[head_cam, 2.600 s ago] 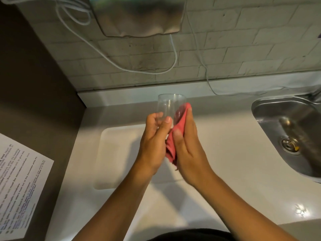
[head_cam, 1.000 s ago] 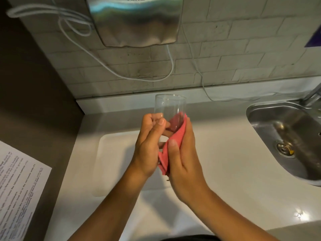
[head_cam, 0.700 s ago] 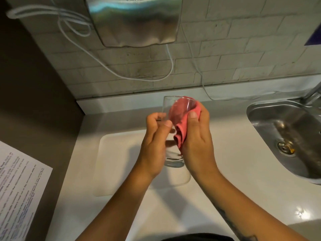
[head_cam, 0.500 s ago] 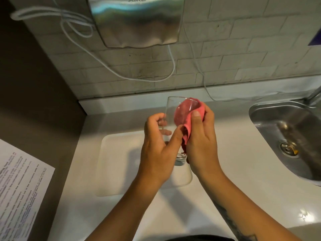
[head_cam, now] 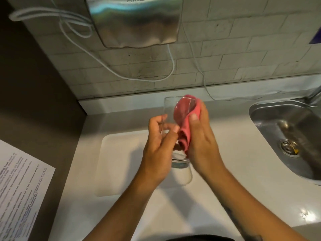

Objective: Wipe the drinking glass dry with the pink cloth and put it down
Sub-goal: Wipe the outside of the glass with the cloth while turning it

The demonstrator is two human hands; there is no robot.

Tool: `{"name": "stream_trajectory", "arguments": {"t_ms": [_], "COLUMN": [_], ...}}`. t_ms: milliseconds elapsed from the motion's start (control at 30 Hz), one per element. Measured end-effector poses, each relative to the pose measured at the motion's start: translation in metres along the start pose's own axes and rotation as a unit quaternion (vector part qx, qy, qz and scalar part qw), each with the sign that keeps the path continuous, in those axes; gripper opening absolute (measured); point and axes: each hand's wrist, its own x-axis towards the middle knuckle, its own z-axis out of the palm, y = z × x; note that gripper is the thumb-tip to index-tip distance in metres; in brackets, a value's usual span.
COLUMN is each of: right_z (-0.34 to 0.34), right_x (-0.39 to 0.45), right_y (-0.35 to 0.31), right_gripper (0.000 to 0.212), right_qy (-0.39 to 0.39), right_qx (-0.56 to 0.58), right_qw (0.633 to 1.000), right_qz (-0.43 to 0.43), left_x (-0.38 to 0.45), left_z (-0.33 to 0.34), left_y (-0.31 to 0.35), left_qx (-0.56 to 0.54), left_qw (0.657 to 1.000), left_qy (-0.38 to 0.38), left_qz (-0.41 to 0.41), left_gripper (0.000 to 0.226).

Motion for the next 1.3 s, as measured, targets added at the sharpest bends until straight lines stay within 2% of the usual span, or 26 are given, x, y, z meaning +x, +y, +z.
{"name": "stream_trajectory", "arguments": {"t_ms": [67, 133, 200, 300, 400, 500, 600, 667, 733, 800, 867, 1000, 1033, 1133, 1200, 1300], "right_z": [-0.003, 0.002, 0.01, 0.011, 0.004, 0.002, 0.014, 0.015, 0.01, 0.002, 0.002, 0.014, 0.015, 0.007, 0.003, 0.01], "right_x": [0.004, -0.015, -0.038, -0.036, -0.005, -0.005, -0.037, -0.042, -0.024, -0.002, -0.002, -0.033, -0.031, -0.003, 0.01, -0.005], "right_y": [-0.005, -0.001, 0.007, 0.007, -0.007, -0.008, 0.006, 0.009, 0.0, -0.01, -0.012, 0.001, 0.001, -0.007, -0.01, -0.002], "right_gripper": [0.042, 0.056, 0.062, 0.054, 0.037, 0.057, 0.065, 0.062, 0.046, 0.035, 0.039, 0.063, 0.06, 0.03, 0.031, 0.045], "right_qy": [0.007, -0.021, -0.05, -0.052, -0.004, -0.012, -0.05, -0.056, -0.042, -0.011, -0.021, -0.07, -0.066, -0.002, 0.023, -0.012], "right_qx": [0.004, 0.006, -0.023, -0.028, 0.016, 0.016, -0.044, -0.053, 0.019, 0.045, 0.024, -0.049, -0.044, -0.011, -0.015, -0.028], "right_qw": [1.0, 1.0, 0.998, 0.998, 0.999, 0.999, 0.997, 0.995, 0.998, 0.999, 0.999, 0.996, 0.996, 0.999, 0.999, 0.999], "right_qz": [-0.023, -0.019, -0.026, -0.038, -0.032, -0.034, -0.05, -0.067, -0.03, -0.012, -0.019, -0.025, -0.027, -0.035, -0.031, -0.014], "left_x": [-0.001, 0.004, 0.012, 0.012, 0.003, 0.004, 0.013, 0.015, 0.011, 0.009, 0.011, 0.022, 0.022, 0.016, 0.016, 0.028], "left_z": [0.006, 0.003, -0.006, -0.01, -0.002, 0.0, -0.007, -0.01, -0.009, -0.006, -0.005, -0.011, -0.011, -0.005, -0.001, -0.006], "left_y": [0.0, 0.003, 0.006, 0.007, 0.004, 0.006, 0.013, 0.016, 0.013, 0.01, 0.012, 0.018, 0.017, 0.005, 0.0, 0.007], "left_qx": [-0.022, -0.016, -0.01, 0.002, -0.027, -0.044, -0.067, -0.054, -0.056, -0.075, -0.081, -0.069, -0.065, -0.074, -0.076, -0.067], "left_qw": [1.0, 0.999, 0.999, 0.999, 0.999, 0.999, 0.997, 0.998, 0.998, 0.997, 0.997, 0.997, 0.998, 0.997, 0.997, 0.998], "left_qy": [0.006, 0.033, 0.039, 0.018, 0.004, 0.005, 0.028, 0.01, -0.013, -0.022, -0.004, 0.012, 0.007, -0.011, -0.015, 0.013], "left_qz": [-0.007, 0.013, 0.037, 0.045, 0.017, 0.016, 0.03, 0.035, 0.023, 0.005, 0.0, 0.023, 0.022, -0.005, -0.017, 0.001], "left_gripper": [0.051, 0.047, 0.045, 0.05, 0.054, 0.052, 0.045, 0.042, 0.039, 0.038, 0.04, 0.039, 0.037, 0.028, 0.025, 0.029]}}
